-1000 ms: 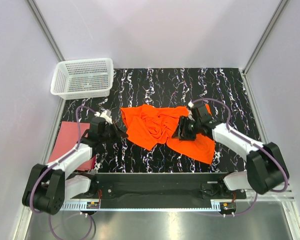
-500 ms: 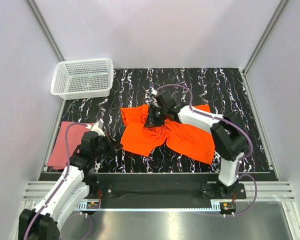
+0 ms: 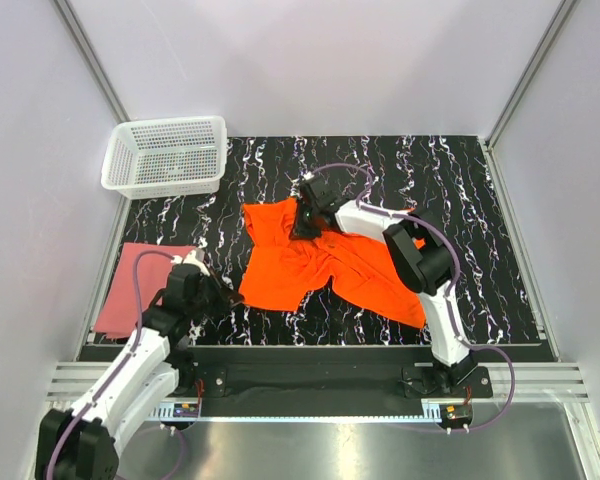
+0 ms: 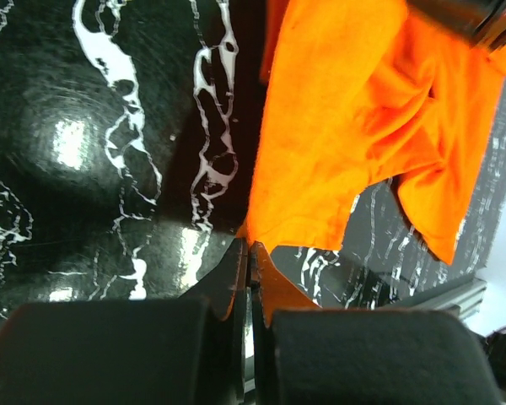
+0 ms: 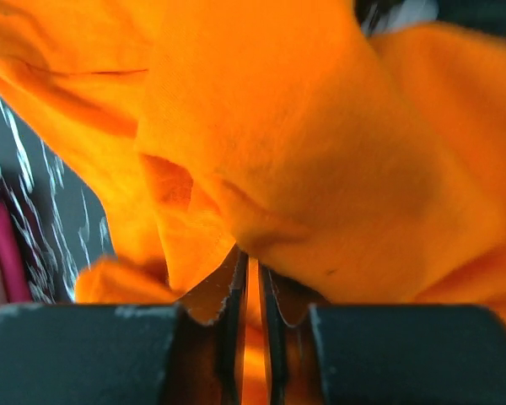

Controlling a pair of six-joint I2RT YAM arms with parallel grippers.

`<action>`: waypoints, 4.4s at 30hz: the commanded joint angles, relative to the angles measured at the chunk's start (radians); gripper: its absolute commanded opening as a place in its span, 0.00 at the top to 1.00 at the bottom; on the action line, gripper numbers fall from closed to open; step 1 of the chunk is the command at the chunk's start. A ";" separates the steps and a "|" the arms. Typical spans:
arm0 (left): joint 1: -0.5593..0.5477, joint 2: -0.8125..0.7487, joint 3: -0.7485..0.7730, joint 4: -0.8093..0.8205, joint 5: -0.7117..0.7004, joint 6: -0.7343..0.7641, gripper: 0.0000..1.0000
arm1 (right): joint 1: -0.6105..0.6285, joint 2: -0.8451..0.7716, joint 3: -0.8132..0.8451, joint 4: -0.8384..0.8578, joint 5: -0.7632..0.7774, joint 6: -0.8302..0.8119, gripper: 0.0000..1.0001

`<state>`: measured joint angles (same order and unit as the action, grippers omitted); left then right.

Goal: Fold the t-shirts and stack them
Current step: Flatten the tshirt out

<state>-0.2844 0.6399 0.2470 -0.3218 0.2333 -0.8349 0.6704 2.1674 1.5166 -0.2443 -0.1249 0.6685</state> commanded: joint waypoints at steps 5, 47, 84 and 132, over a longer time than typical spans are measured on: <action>-0.002 0.176 0.132 0.121 -0.023 0.040 1.00 | -0.118 0.150 0.273 -0.114 0.005 -0.102 0.78; -0.001 0.336 0.223 -0.031 -0.212 0.149 0.49 | 0.184 -0.265 -0.223 -0.047 -0.159 -0.027 0.48; -0.285 0.584 0.287 -0.157 -0.523 -0.026 0.52 | 0.163 -0.593 -0.510 0.020 -0.062 -0.030 0.47; -0.361 0.414 0.327 -0.083 -0.535 0.111 1.00 | -0.143 -0.605 -0.616 -0.093 0.332 -0.075 0.82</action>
<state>-0.6426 1.0557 0.5625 -0.4465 -0.2913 -0.7490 0.5327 1.5021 0.8139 -0.4004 0.1318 0.6537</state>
